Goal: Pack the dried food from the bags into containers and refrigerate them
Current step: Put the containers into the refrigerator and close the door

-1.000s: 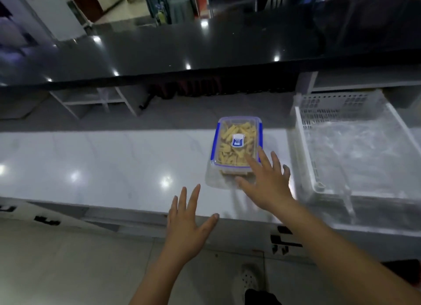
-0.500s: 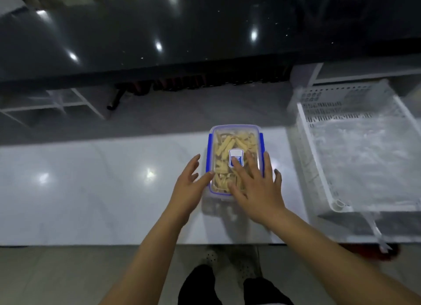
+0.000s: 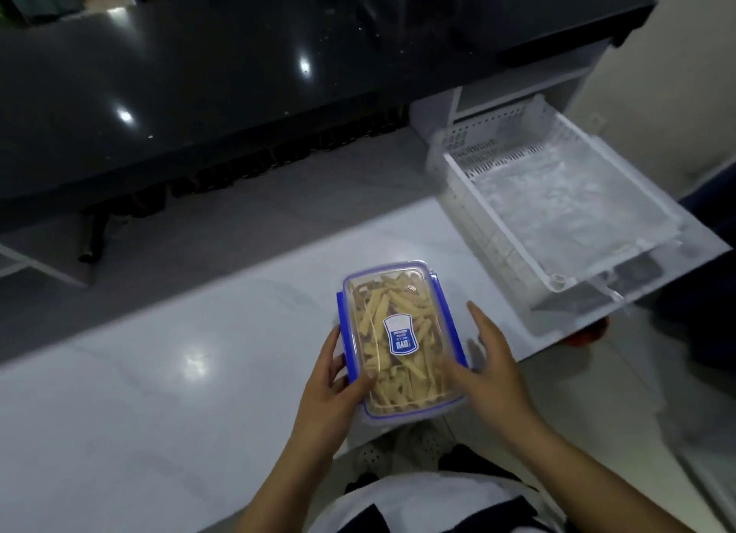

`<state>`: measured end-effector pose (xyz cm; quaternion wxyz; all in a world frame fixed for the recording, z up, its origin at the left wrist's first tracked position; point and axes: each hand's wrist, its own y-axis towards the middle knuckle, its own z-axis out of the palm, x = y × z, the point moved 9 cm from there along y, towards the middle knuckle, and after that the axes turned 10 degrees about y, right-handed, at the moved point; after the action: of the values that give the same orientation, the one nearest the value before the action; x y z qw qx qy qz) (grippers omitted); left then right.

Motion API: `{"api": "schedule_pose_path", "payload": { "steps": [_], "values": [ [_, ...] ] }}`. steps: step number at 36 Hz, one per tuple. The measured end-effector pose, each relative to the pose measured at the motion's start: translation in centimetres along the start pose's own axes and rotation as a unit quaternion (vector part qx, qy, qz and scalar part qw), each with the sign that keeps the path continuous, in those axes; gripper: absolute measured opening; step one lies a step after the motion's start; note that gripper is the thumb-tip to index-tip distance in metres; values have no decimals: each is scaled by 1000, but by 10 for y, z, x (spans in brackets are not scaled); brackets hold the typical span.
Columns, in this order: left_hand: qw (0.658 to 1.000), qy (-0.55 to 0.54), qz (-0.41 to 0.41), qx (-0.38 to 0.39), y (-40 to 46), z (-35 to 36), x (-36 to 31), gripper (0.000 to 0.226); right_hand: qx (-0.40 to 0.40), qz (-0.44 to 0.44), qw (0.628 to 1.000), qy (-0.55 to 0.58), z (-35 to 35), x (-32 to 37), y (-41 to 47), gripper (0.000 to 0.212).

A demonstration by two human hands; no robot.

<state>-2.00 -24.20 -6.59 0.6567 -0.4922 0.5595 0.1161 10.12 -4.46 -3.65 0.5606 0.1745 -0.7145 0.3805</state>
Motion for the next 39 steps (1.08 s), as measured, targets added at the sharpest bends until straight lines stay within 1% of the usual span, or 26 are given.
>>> {"api": "schedule_pose_path", "payload": {
  "steps": [1, 2, 3, 5, 7, 10, 12, 16, 19, 22, 27, 33, 39],
  "values": [
    [1000, -3, -6, 7, -1, 1, 2, 76, -10, 56, 997, 51, -4, -9, -2, 73],
    [1000, -6, -12, 13, -1, 1, 4, 72, -4, 93, 991, 99, -3, -17, -4, 64],
    [1000, -7, -17, 14, -1, 1, 5, 67, 11, 113, 984, 140, 0, -22, -7, 53],
    [1000, -7, -15, 19, 0, 2, 3, 62, 18, 123, 971, 203, 5, -25, -16, 39],
    [999, -14, -10, 33, 2, 4, 2, 58, -15, 125, 961, 245, 4, -25, -24, 35],
    [997, -17, -7, 74, 1, 13, 3, 48, -45, 127, 947, 292, -2, -30, -38, 37],
    [994, -20, -5, 110, -1, 25, 5, 53, -64, 127, 945, 296, -13, -36, -52, 40],
    [981, -5, 3, 195, -12, 63, 2, 62, -126, 115, 935, 311, -52, -52, -91, 47],
    [967, 17, 19, 253, -25, 101, -4, 64, -165, 99, 929, 316, -83, -59, -126, 60],
    [949, 34, 28, 314, -42, 142, -11, 66, -211, 77, 907, 356, -113, -66, -161, 68],
    [906, 71, 69, 411, -75, 220, -27, 74, -283, 20, 861, 423, -165, -72, -207, 64],
    [871, 131, 101, 464, -113, 318, -42, 85, -356, -4, 820, 447, -247, -83, -247, 62],
    [841, 166, 93, 507, -142, 416, -34, 88, -394, -37, 782, 481, -326, -111, -282, 57]
  ]
}}
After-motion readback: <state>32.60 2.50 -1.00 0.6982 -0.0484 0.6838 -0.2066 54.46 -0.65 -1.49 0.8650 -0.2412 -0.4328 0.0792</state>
